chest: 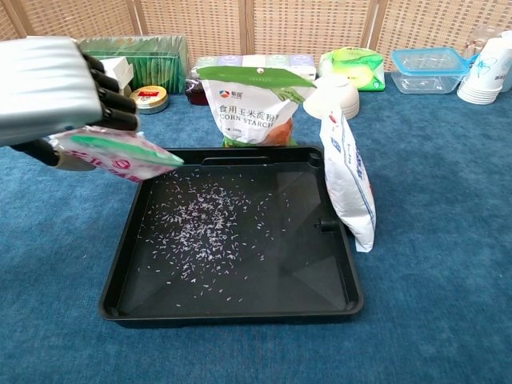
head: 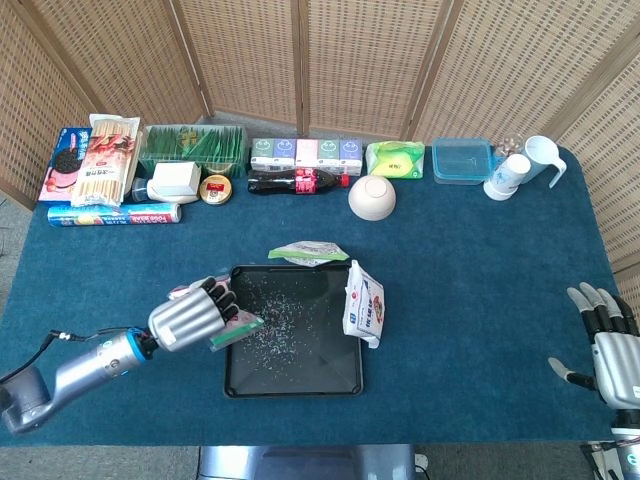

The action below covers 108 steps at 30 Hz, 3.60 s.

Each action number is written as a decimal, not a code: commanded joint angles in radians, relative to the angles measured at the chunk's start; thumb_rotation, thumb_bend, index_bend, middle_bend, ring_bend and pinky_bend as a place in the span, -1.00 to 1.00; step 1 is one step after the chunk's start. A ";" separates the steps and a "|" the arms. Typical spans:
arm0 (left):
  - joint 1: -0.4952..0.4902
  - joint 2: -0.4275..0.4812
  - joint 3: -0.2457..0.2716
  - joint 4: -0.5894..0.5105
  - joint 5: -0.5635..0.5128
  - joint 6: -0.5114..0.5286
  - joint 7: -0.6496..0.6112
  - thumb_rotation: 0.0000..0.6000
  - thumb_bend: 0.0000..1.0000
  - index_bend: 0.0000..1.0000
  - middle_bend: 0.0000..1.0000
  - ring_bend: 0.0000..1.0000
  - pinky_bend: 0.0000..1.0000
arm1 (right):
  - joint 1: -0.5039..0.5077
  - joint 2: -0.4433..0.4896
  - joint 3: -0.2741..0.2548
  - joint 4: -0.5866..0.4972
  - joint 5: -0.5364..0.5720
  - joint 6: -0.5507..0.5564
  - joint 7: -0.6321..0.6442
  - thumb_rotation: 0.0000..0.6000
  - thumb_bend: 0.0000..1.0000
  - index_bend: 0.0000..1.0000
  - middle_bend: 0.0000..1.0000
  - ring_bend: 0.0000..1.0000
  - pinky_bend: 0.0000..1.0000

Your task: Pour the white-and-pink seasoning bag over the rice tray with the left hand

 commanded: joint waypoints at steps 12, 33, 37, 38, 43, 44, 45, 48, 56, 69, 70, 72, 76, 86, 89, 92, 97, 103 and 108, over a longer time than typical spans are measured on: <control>-0.105 0.066 0.012 -0.076 0.091 -0.104 0.171 1.00 -0.24 0.49 0.21 0.15 0.22 | -0.002 0.002 0.000 0.000 -0.006 0.008 0.006 1.00 -1.00 -0.83 -0.96 -1.00 -1.00; -0.190 0.145 0.044 -0.120 0.180 -0.222 0.344 1.00 -0.20 0.53 0.22 0.15 0.21 | -0.004 0.001 -0.001 0.000 -0.010 0.012 0.002 1.00 -1.00 -0.84 -0.96 -1.00 -1.00; -0.201 0.142 0.051 -0.096 0.214 -0.209 0.369 1.00 -0.20 0.54 0.22 0.15 0.22 | -0.004 0.002 0.000 0.000 -0.010 0.014 0.001 1.00 -1.00 -0.84 -0.97 -1.00 -1.00; -0.205 0.143 0.054 -0.094 0.217 -0.215 0.371 1.00 -0.20 0.54 0.23 0.15 0.21 | -0.004 0.002 0.000 0.000 -0.010 0.014 0.001 1.00 -1.00 -0.84 -0.96 -1.00 -1.00; -0.224 0.152 0.061 -0.111 0.227 -0.254 0.387 1.00 -0.20 0.56 0.23 0.15 0.21 | -0.003 0.001 -0.001 -0.001 -0.011 0.012 -0.001 1.00 -1.00 -0.84 -0.96 -1.00 -1.00; -0.226 0.153 0.061 -0.116 0.226 -0.260 0.390 1.00 -0.20 0.56 0.23 0.15 0.21 | -0.004 0.001 -0.001 -0.001 -0.012 0.013 -0.001 1.00 -1.00 -0.84 -0.96 -1.00 -1.00; -0.229 0.154 0.061 -0.119 0.227 -0.265 0.393 1.00 -0.20 0.56 0.23 0.15 0.21 | -0.004 0.002 -0.002 -0.002 -0.013 0.014 0.000 1.00 -1.00 -0.84 -0.96 -1.00 -1.00; -0.222 0.144 0.053 -0.121 0.202 -0.263 0.389 1.00 -0.22 0.56 0.23 0.15 0.21 | -0.006 0.006 0.001 -0.001 -0.008 0.016 0.011 1.00 -1.00 -0.84 -0.97 -1.00 -1.00; -0.128 0.082 0.028 -0.109 0.069 -0.130 0.304 1.00 -0.23 0.56 0.23 0.15 0.21 | -0.004 0.006 0.000 0.002 -0.009 0.010 0.016 1.00 -1.00 -0.84 -0.97 -1.00 -1.00; 0.160 -0.092 0.005 -0.091 -0.292 0.192 -0.035 1.00 -0.26 0.56 0.23 0.15 0.21 | -0.002 0.001 -0.002 -0.003 -0.011 0.008 -0.002 1.00 -1.00 -0.84 -0.96 -1.00 -1.00; 0.177 -0.111 0.005 -0.083 -0.318 0.205 -0.078 1.00 -0.27 0.56 0.23 0.15 0.21 | -0.002 0.000 -0.003 -0.003 -0.011 0.008 -0.004 1.00 -1.00 -0.84 -0.97 -1.00 -1.00; 0.207 -0.149 0.004 -0.059 -0.369 0.224 -0.164 1.00 -0.29 0.56 0.23 0.15 0.21 | -0.001 -0.002 -0.005 -0.005 -0.013 0.006 -0.008 1.00 -1.00 -0.84 -0.97 -1.00 -1.00; 0.245 -0.225 -0.006 0.030 -0.402 0.278 -0.277 1.00 -0.29 0.56 0.23 0.15 0.20 | 0.001 -0.007 -0.008 -0.005 -0.016 0.003 -0.020 1.00 -1.00 -0.84 -0.97 -1.00 -1.00; 0.288 -0.354 -0.028 0.126 -0.475 0.304 -0.444 1.00 -0.30 0.56 0.23 0.15 0.14 | 0.004 -0.014 -0.007 -0.004 -0.007 -0.007 -0.033 1.00 -1.00 -0.84 -0.97 -1.00 -1.00; 0.299 -0.388 -0.035 0.150 -0.480 0.320 -0.447 1.00 -0.30 0.56 0.23 0.15 0.14 | 0.003 -0.013 -0.006 -0.003 -0.005 -0.005 -0.029 1.00 -1.00 -0.84 -0.96 -1.00 -1.00; 0.301 -0.408 -0.041 0.159 -0.495 0.310 -0.454 1.00 -0.31 0.56 0.23 0.15 0.14 | 0.004 -0.011 -0.005 -0.003 -0.003 -0.007 -0.025 1.00 -1.00 -0.84 -0.96 -1.00 -1.00; 0.293 -0.415 -0.033 0.151 -0.496 0.276 -0.463 1.00 -0.33 0.56 0.23 0.11 0.08 | 0.005 -0.010 -0.006 -0.003 -0.005 -0.008 -0.017 1.00 -1.00 -0.85 -0.96 -1.00 -1.00; 0.291 -0.413 -0.034 0.123 -0.520 0.238 -0.450 1.00 -0.35 0.56 0.18 0.03 0.05 | 0.004 -0.009 -0.005 -0.002 -0.004 -0.006 -0.013 1.00 -1.00 -0.86 -0.96 -1.00 -1.00; 0.292 -0.414 -0.027 0.114 -0.530 0.214 -0.441 1.00 -0.61 -0.13 -0.27 -0.25 -0.21 | 0.004 -0.009 -0.005 0.000 -0.007 -0.005 -0.005 1.00 -1.00 -0.92 -0.96 -1.00 -1.00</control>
